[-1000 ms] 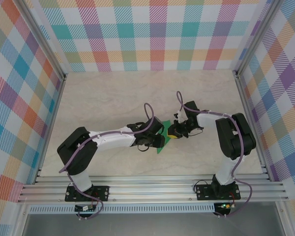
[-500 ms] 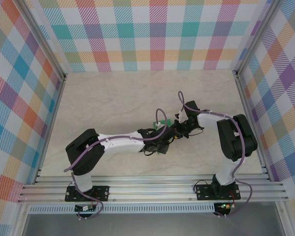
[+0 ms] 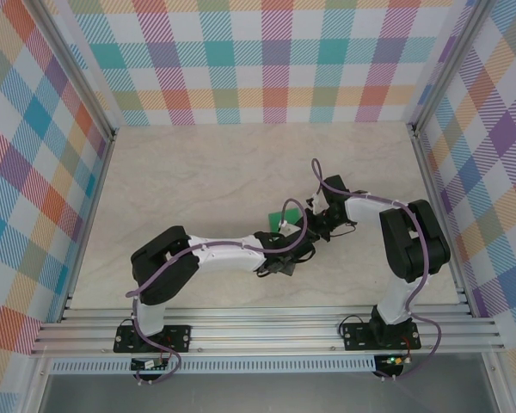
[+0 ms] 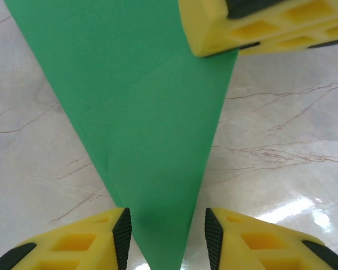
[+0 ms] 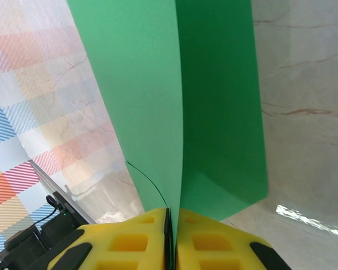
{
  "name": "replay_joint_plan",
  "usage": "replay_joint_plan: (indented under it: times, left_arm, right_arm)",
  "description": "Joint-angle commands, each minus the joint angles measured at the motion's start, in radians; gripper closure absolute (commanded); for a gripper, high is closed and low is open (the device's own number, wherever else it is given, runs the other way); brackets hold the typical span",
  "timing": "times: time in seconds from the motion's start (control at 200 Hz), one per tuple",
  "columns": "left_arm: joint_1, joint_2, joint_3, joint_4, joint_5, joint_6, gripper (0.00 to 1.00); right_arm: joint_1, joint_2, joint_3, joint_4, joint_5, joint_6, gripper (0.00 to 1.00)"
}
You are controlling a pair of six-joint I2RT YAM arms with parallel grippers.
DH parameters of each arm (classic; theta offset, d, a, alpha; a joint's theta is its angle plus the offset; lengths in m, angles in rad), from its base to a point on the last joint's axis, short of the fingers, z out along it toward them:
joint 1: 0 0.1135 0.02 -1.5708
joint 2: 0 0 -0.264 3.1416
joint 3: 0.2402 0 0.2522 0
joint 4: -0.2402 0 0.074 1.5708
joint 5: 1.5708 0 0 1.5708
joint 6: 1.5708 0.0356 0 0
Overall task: Fold a paper plane with a square sheet of paper (pick it up from the middle)
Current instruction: Fourth fold the wing at the center of the table.
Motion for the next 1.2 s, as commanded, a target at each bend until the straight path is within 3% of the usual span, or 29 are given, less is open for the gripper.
replay_joint_plan:
  times: [0.0, 0.445, 0.675, 1.195]
  left_arm:
    - [-0.025, 0.023, 0.034, -0.045, -0.051, -0.002, 0.62]
    - [-0.031, -0.019, 0.013, -0.01, -0.085, -0.008, 0.64]
    - [-0.033, -0.015, 0.011, -0.008, -0.08, -0.007, 0.78]
    - [-0.027, -0.035, -0.043, 0.02, -0.08, -0.056, 0.95]
  right_arm:
    - [0.005, -0.01, 0.028, -0.026, -0.006, 0.011, 0.88]
    - [0.007, 0.007, 0.029, -0.036, -0.001, 0.003, 0.87]
    - [0.009, 0.017, 0.029, -0.035, 0.002, 0.002, 0.87]
    - [0.011, 0.005, 0.034, -0.047, -0.001, -0.01, 0.84]
